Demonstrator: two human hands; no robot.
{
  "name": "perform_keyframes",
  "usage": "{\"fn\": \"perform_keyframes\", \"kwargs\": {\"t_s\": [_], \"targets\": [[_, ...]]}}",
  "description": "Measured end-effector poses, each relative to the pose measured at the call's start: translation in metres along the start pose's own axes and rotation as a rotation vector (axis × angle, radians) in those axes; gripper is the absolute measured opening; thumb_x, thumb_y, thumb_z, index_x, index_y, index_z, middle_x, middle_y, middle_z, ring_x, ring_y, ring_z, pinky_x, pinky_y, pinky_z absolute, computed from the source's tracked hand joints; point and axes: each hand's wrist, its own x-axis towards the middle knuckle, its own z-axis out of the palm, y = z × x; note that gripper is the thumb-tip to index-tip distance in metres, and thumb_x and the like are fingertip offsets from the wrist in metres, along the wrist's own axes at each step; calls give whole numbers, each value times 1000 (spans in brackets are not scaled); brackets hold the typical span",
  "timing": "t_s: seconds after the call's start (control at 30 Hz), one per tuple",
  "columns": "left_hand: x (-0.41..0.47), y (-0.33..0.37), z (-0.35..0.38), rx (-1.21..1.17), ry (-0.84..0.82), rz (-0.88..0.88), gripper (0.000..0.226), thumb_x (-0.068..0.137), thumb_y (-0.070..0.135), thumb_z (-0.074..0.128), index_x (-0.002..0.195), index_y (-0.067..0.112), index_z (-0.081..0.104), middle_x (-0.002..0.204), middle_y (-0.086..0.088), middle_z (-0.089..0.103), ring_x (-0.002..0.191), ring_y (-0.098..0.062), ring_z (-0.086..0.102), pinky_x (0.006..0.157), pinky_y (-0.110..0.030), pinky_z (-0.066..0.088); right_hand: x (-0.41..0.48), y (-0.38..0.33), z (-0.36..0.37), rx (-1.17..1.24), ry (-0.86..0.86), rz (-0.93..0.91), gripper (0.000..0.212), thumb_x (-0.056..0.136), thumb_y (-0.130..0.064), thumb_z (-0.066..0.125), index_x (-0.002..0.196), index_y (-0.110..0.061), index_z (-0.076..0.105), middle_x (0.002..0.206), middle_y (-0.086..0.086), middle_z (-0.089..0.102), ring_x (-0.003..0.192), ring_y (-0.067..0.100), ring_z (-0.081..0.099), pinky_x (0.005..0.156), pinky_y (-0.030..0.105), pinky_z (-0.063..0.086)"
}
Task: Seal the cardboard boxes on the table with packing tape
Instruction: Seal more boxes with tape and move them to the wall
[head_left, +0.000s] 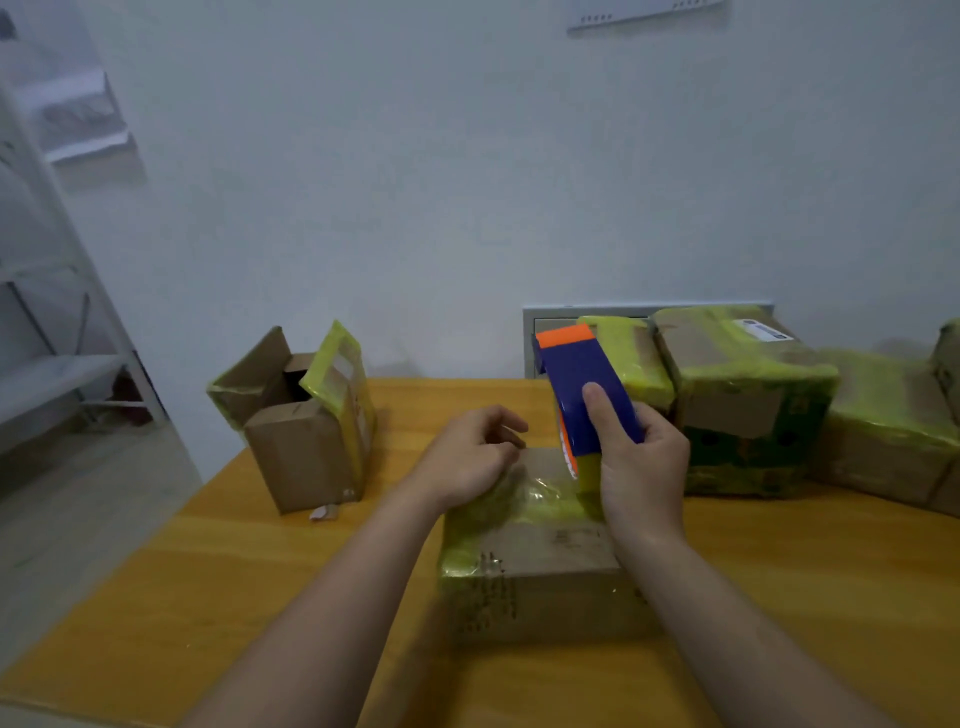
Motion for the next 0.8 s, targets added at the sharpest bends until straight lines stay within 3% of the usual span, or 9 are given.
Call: {"fn": "perform_keyframes", "kwargs": {"t_s": [0.07,0.13,0.2,0.3,0.37,0.5,0.57,0.67,0.8], "targets": [[7,5,4,243,120,38,20,98,20,60,113,25,72,106,6,74,101,-15,67,92,-38,57,1,5,-2,6,30,15,27,88,-46,70,91,-19,70,81,-3,73,74,6,66,68,25,50],[7,10,11,388,120,91,19,100,33,58,109,26,73,101,8,73,95,-14,66,86,-37,57,2,7,-2,-5,23,17,25,89,-45,70,88,-20,69,80,-3,72,75,9,67,66,24,51],[6,6,18,449,68,118,23,102,40,55,106,26,74,97,8,74,91,-14,66,83,-39,57,4,9,-1,-26,3,20,25,89,-44,69,87,-20,69,79,-3,72,76,12,67,64,22,50],[7,-8,17,423,71,115,21,102,34,55,106,27,75,98,9,75,92,-13,66,83,-40,57,6,11,-2,-32,-15,20,26,90,-46,68,87,-20,69,79,-2,72,75,11,67,62,18,49],[10,-11,16,387,130,78,20,100,30,57,104,28,77,98,10,75,93,-12,67,83,-39,58,7,13,-2,-38,-20,12,30,90,-47,68,88,-17,70,78,-1,72,70,6,65,57,14,48],[12,-19,19,552,343,-115,28,99,45,59,95,24,77,89,2,74,88,-24,68,78,-38,58,8,15,-4,-34,-31,10,34,90,-48,66,92,-14,70,81,-2,71,68,2,63,55,11,47],[15,-26,16,408,249,-121,31,101,42,58,92,20,77,87,-1,74,89,-25,69,79,-38,57,8,16,-4,-31,-39,11,35,90,-49,66,93,-15,70,81,-2,71,68,2,63,55,11,47],[12,-26,9,-18,95,-116,27,106,20,54,105,15,80,99,-2,77,89,-11,68,81,-26,53,9,18,-2,-34,-37,20,33,90,-50,65,92,-17,69,80,-2,71,68,2,63,58,14,45],[0,-39,13,-627,215,-89,29,105,1,47,106,7,74,87,0,78,83,-6,71,76,-18,55,9,18,0,-32,-46,31,32,91,-50,64,94,-18,69,82,-2,71,71,4,64,64,19,45]]}}
